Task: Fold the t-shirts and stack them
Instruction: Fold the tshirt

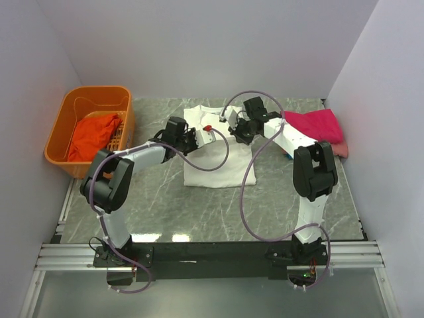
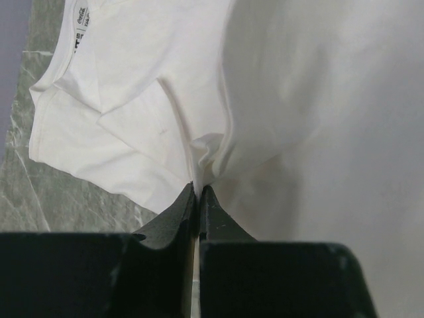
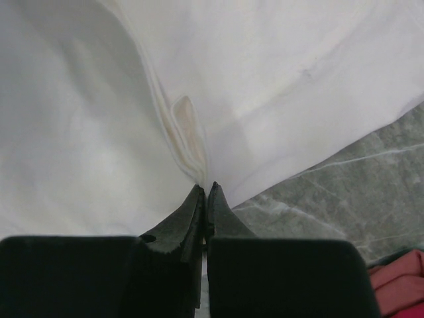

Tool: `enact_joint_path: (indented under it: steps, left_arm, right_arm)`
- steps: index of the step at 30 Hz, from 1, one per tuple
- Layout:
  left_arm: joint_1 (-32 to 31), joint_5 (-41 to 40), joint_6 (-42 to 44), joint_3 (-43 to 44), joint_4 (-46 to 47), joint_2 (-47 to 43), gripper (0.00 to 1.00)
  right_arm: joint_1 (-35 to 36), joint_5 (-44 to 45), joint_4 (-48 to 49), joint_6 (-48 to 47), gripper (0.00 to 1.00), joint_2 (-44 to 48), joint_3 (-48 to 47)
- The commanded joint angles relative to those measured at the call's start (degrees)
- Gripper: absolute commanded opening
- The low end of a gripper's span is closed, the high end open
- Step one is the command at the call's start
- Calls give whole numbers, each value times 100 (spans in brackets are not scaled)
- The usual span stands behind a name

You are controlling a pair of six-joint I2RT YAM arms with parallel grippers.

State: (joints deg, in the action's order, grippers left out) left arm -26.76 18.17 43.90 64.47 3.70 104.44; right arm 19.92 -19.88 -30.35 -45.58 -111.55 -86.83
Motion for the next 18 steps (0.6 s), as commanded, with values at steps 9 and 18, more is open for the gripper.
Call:
enact_joint_path:
  steps: [9, 18]
  left_arm:
    - [110, 160, 128, 786, -195, 506, 0]
    - [180, -1192, -1304, 892, 1123, 158, 84]
  right_arm:
    - [-111, 37, 12, 216, 0, -411, -695]
    - [-322, 785, 592, 2245, 45, -693, -1520]
